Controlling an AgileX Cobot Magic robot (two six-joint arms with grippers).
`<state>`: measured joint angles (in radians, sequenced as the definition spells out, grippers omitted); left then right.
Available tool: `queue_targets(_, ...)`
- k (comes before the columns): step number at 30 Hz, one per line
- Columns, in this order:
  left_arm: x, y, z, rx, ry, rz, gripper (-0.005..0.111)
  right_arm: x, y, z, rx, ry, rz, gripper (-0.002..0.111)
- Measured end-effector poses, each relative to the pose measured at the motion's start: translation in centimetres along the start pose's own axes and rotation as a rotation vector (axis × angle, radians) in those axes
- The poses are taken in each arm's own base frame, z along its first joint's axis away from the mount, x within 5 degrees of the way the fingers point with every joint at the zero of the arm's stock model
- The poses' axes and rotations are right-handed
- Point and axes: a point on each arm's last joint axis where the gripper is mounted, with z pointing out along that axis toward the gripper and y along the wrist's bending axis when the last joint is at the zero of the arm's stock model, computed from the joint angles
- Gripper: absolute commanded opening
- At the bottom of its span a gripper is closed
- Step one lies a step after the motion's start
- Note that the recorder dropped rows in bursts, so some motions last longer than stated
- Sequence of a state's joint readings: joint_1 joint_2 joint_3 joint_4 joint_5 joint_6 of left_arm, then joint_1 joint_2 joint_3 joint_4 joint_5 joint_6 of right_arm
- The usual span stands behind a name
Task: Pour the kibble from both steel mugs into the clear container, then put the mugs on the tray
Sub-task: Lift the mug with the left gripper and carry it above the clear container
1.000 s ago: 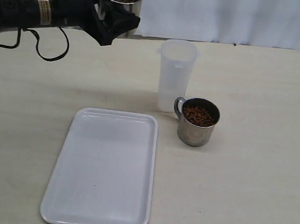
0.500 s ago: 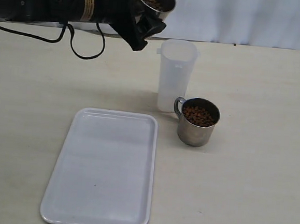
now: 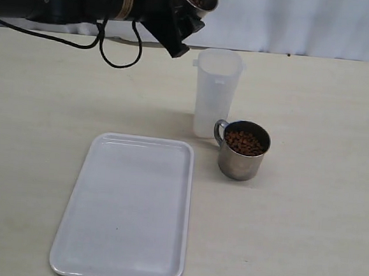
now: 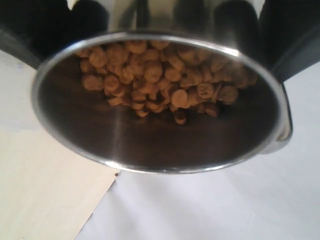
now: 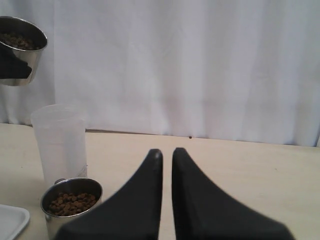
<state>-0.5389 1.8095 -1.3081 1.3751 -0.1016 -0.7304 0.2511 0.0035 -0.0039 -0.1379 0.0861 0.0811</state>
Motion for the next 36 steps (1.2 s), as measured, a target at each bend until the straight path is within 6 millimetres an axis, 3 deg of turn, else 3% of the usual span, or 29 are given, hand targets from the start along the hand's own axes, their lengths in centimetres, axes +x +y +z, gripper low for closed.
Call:
queue_targets(7, -0.9, -1.2, 0.0, 0.001, 0.013, 0.097, 0.0, 0.0, 0.0, 0.0, 0.0, 0.0, 0.0, 0.005)
queue_targets(15, -0.1, -0.4, 0.0, -0.075, 0.096, 0.17, 0.0, 0.0, 0.0, 0.0, 0.0, 0.0, 0.0, 0.005)
queue_targets(26, 1.5, -1.7, 1.8, -0.011, 0.121, 0.244, 0.0, 0.0, 0.0, 0.0, 0.0, 0.0, 0.0, 0.005)
queue_targets(36, 0.4, -1.1, 1.8, -0.019, 0.08, 0.29, 0.0, 0.0, 0.0, 0.0, 0.0, 0.0, 0.0, 0.005)
